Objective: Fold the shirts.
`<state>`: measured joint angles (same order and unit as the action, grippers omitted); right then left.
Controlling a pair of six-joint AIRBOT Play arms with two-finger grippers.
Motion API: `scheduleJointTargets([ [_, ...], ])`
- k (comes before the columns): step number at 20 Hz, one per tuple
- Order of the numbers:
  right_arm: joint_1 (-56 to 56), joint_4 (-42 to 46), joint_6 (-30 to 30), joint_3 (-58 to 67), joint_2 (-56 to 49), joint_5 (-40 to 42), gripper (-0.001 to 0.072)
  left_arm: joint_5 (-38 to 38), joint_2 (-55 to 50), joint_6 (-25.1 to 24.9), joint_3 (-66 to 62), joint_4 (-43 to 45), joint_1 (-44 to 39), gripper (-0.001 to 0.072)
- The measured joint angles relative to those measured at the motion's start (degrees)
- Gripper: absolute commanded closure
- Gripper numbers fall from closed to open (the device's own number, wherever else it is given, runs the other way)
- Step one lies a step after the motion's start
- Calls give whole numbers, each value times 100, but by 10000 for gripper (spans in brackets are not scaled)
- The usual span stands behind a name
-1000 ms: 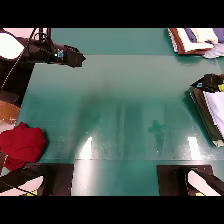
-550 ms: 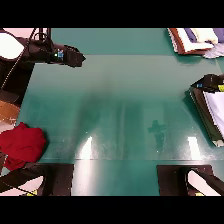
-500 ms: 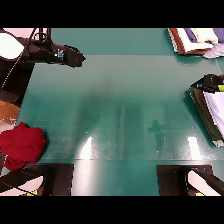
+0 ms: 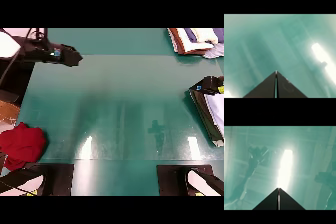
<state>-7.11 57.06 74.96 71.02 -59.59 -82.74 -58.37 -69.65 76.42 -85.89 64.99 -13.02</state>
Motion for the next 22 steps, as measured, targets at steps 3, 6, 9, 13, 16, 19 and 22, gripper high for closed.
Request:
scheduleJointTargets([
  [3, 0, 0, 0, 0, 0, -15, 690, -861, 378, 20, 203, 289, 702, 680],
  [6, 0, 0, 0, 0, 0, -17, 690, -1425, 1113, 127, 922, 643, 1696, 679],
  [9, 0, 0, -4, 0, 0, -13, 690, -1862, 1816, 280, 1875, 1156, 2568, 350],
  [13, 0, 2, -59, 0, 0, 7, 690, -2096, 2225, 715, 3047, 2011, 3130, 22],
  [16, 0, 2, -87, 0, 0, 17, 690, -1912, 2321, 968, 3886, 2494, 3268, 22],
  [19, 0, 4, -98, 0, 0, 20, 690, -1617, 2358, 1220, 4675, 2907, 3322, 55],
  [22, 0, 4, -107, 0, 0, 22, 690, -1355, 2376, 1384, 5156, 3108, 3338, 536],
])
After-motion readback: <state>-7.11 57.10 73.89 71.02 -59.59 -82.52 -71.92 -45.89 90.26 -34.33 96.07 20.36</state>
